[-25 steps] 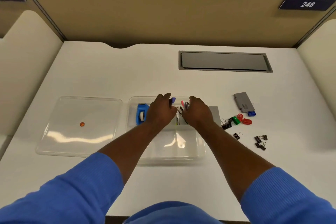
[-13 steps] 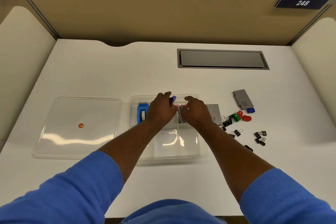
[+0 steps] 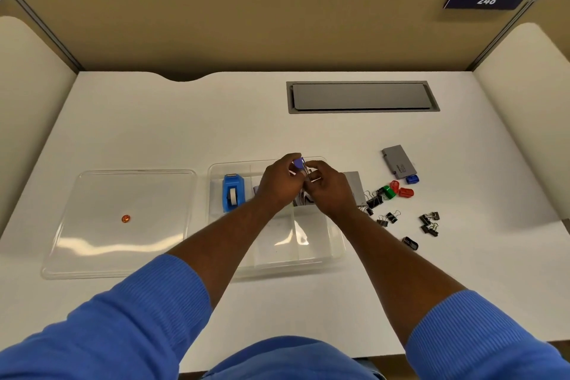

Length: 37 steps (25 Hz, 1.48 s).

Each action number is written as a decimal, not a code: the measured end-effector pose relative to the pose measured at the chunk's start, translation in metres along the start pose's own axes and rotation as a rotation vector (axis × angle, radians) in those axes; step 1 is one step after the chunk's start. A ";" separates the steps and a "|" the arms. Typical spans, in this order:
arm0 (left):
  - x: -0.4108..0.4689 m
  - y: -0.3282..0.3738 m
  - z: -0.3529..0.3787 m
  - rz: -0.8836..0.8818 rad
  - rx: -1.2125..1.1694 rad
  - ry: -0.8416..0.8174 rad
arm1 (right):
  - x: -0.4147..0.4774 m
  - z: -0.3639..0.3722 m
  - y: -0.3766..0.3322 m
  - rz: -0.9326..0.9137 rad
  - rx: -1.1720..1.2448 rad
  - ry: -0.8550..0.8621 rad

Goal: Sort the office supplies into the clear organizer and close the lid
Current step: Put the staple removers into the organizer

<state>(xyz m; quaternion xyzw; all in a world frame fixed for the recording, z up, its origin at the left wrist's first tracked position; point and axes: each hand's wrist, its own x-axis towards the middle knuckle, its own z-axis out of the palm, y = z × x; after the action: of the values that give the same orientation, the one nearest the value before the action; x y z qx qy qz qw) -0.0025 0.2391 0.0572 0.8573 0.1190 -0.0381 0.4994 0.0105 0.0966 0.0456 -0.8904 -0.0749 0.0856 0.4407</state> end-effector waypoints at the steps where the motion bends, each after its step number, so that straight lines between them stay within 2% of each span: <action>1: 0.000 -0.003 0.000 0.027 0.054 0.009 | -0.001 -0.001 0.001 0.018 -0.035 0.034; 4: 0.002 -0.021 -0.005 0.135 0.451 0.011 | -0.002 -0.008 0.003 0.072 -0.250 0.140; 6: 0.005 -0.034 -0.009 0.150 0.722 -0.086 | -0.001 -0.009 0.005 0.088 -0.434 0.157; 8: 0.006 -0.046 -0.010 0.125 0.839 -0.172 | -0.002 -0.008 0.005 0.061 -0.545 0.180; 19: 0.008 -0.060 -0.007 0.103 0.877 -0.216 | 0.000 0.004 0.009 0.015 -0.608 0.041; 25: 0.009 -0.059 -0.004 0.088 0.880 -0.214 | -0.013 -0.003 0.011 -0.110 -0.668 0.130; 29: 0.006 -0.049 -0.002 0.079 0.842 -0.192 | -0.024 -0.014 0.015 -0.121 -0.607 0.129; 37: -0.016 -0.005 0.044 0.234 0.792 -0.156 | -0.048 -0.050 0.037 -0.109 -0.570 0.158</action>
<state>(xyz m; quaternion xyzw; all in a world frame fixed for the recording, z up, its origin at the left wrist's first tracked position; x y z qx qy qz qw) -0.0167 0.2002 0.0343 0.9853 -0.0412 -0.0887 0.1399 -0.0234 0.0258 0.0504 -0.9768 -0.1092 -0.0323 0.1815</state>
